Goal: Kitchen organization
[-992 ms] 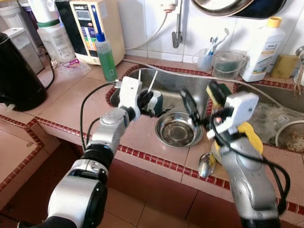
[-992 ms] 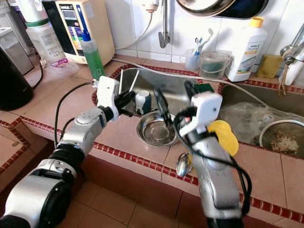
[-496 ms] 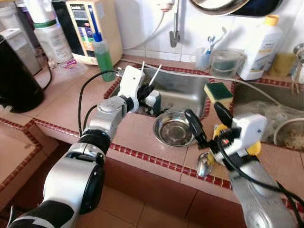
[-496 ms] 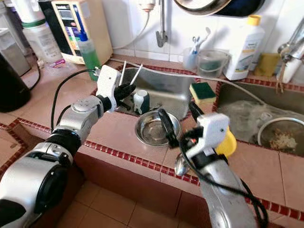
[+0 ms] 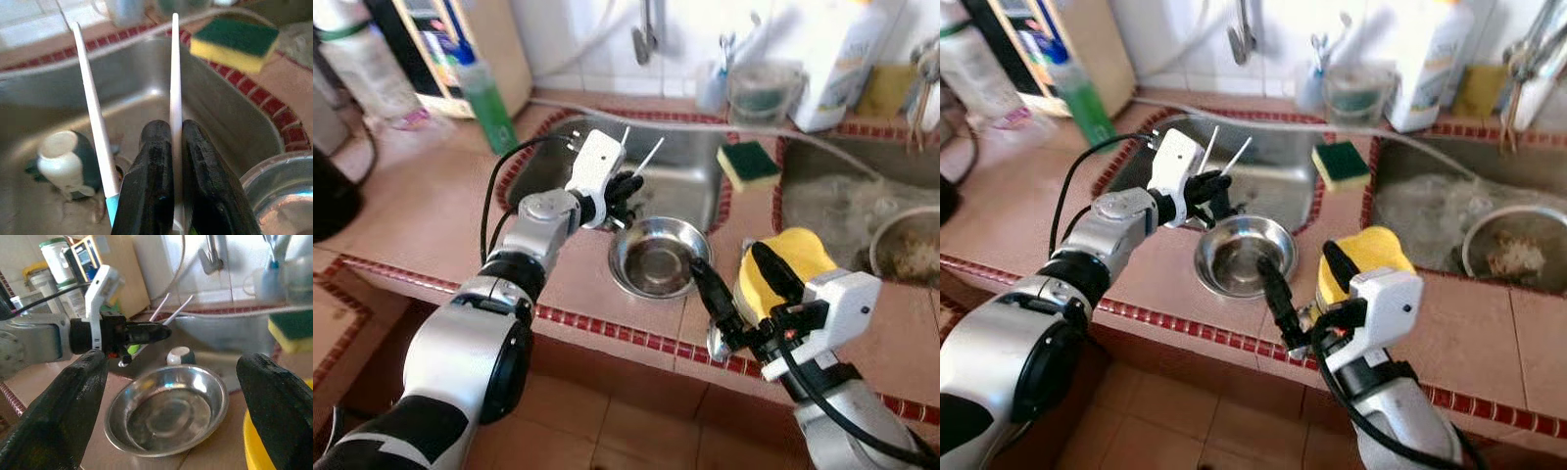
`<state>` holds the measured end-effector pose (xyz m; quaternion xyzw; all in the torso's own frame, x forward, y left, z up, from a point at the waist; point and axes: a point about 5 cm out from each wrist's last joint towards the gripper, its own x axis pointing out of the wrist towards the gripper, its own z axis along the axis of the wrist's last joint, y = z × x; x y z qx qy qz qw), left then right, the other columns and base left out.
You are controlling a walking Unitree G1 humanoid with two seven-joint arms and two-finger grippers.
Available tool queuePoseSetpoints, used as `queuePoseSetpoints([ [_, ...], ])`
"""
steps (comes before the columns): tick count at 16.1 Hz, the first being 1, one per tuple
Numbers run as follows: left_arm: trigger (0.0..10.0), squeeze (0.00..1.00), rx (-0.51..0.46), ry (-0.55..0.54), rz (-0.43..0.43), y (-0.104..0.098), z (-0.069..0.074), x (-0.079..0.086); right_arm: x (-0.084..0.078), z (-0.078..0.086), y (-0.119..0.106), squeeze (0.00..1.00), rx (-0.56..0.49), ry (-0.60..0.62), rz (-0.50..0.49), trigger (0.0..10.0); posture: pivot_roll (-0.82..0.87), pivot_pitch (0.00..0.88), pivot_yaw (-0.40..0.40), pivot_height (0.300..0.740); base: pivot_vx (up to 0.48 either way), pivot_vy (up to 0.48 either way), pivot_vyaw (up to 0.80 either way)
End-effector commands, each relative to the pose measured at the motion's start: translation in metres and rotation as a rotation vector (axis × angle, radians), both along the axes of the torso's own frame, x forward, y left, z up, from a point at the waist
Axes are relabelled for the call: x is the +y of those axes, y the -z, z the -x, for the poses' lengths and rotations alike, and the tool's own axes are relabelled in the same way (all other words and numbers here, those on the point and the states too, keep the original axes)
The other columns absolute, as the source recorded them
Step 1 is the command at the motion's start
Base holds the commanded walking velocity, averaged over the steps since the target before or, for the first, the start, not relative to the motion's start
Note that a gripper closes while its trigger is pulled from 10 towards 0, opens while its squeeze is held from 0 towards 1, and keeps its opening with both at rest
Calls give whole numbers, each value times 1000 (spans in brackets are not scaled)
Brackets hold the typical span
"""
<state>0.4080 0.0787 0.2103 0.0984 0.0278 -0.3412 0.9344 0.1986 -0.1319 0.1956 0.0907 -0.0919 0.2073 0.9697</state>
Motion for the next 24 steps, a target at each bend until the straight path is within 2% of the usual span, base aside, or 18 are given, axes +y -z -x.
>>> queuePoseSetpoints([
  [1, 10000, 0, -7, 3, -31, -4, -2, 4, 4, 5, -3, 0, 0, -21, -20, 10000, -368, 272, 167, 740, 0, 0, 0],
  [4, 10000, 0, -14, 43, -71, -12, -3, 3, 8, 16, -6, 0, 31, -41, -64, 10000, -370, 309, 185, 740, 0, 0, 0],
  [7, 10000, 0, -20, 45, -106, -15, -4, 7, 9, 21, -6, 0, 44, -29, -67, 10000, -381, 308, 193, 740, 0, 0, 0],
  [10, 10000, 0, -29, 19, -115, -18, -5, 9, 10, 23, -5, 0, 50, -34, -73, 10000, -385, 301, 198, 740, 0, 0, 0],
  [16, 10000, 0, -25, 42, -108, -22, -5, 7, 12, 23, -6, 0, 51, -30, -80, 10000, -380, 304, 210, 740, 0, 0, 0],
  [17, 10000, 282, -25, 29, -101, -23, -6, 8, 12, 22, -6, 0, 48, -26, -81, 10000, -383, 304, 214, 740, 0, 0, 0],
  [18, 10000, 729, -22, 27, -96, -23, -6, 8, 12, 22, -6, 0, 47, -25, -81, 10000, -383, 305, 215, 740, 0, 0, 0],
  [19, 10000, 925, -26, 24, -98, -23, -6, 8, 12, 22, -6, 0, 48, -22, -82, 10000, -384, 303, 217, 740, 0, 0, 0],
  [20, 10000, 1000, -24, 24, -96, -24, -6, 8, 13, 22, -6, 0, 47, -21, -81, 10000, -386, 304, 218, 740, 0, 0, 0],
  [24, 10000, 1000, -24, 24, -83, -26, -6, 8, 12, 21, -7, 0, 39, -13, -78, 10000, -384, 312, 219, 740, 0, 0, 0],
])
